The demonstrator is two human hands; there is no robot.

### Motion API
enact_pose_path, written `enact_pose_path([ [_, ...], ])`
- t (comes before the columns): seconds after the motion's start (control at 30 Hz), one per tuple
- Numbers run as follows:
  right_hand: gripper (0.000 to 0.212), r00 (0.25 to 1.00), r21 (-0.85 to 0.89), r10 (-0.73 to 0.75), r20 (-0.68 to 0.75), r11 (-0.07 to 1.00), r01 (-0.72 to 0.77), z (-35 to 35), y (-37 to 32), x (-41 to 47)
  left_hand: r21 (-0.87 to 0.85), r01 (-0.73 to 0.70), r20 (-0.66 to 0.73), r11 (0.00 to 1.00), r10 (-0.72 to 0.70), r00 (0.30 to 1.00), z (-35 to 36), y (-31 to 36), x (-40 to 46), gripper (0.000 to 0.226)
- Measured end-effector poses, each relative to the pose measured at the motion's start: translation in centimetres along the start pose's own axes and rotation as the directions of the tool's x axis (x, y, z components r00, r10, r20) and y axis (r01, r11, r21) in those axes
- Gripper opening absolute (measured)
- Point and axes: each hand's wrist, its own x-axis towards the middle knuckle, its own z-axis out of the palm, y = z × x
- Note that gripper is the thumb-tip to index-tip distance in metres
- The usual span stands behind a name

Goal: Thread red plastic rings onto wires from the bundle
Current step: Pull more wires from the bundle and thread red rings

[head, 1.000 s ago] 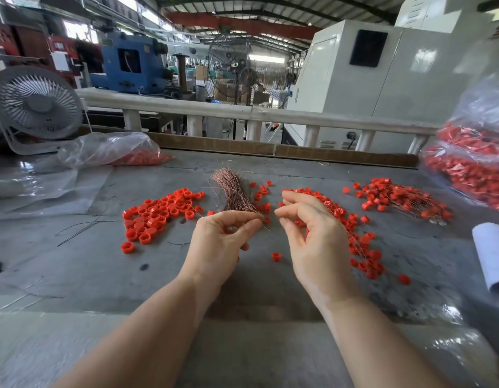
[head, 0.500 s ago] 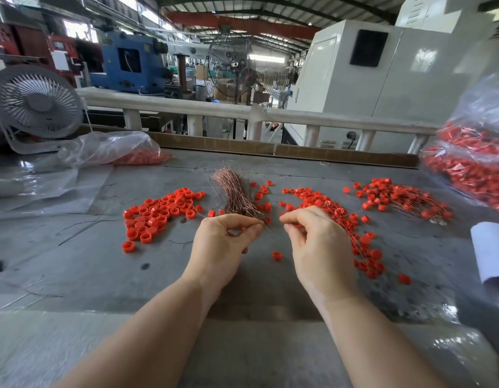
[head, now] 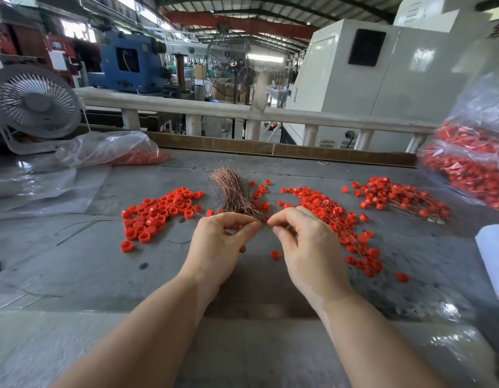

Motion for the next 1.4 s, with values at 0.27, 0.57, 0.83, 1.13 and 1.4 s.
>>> enact_pose_path([
  [0.27, 0.012, 0.999, -0.019, 0.037, -0.032, 0.999, -0.037, 0.11, 0.18, 0.11, -0.05, -0.003, 0.058, 0.999, 0.006, 0.998, 0.07, 0.53, -0.28, 0.015],
  [0.57, 0.014, 0.995, 0.095, 0.038, -0.093, 0.995, -0.029, 0.26, 0.25, 0.37, -0.25, 0.021, 0.091, 0.968, 0.002, 0.996, -0.02, 0.87, -0.11, 0.022],
  [0.83, 0.012, 0.996, 0.114, 0.038, -0.084, 0.993, -0.029, 0.18, 0.22, 0.25, -0.391, 0.089, 0.152, 0.916, -0.031, 0.988, -0.08, 0.77, -0.17, 0.027],
  [1.13, 0.012, 0.997, 0.121, 0.047, -0.067, 0.992, -0.038, 0.19, 0.2, 0.26, -0.48, 0.133, 0.185, 0.867, -0.048, 0.982, -0.1, 0.74, -0.16, 0.025],
  [1.4, 0.011, 0.996, 0.136, 0.049, -0.077, 0.99, -0.038, 0.15, 0.13, 0.27, -0.523, 0.17, 0.211, 0.835, -0.067, 0.975, -0.23, 0.79, -0.17, 0.029],
])
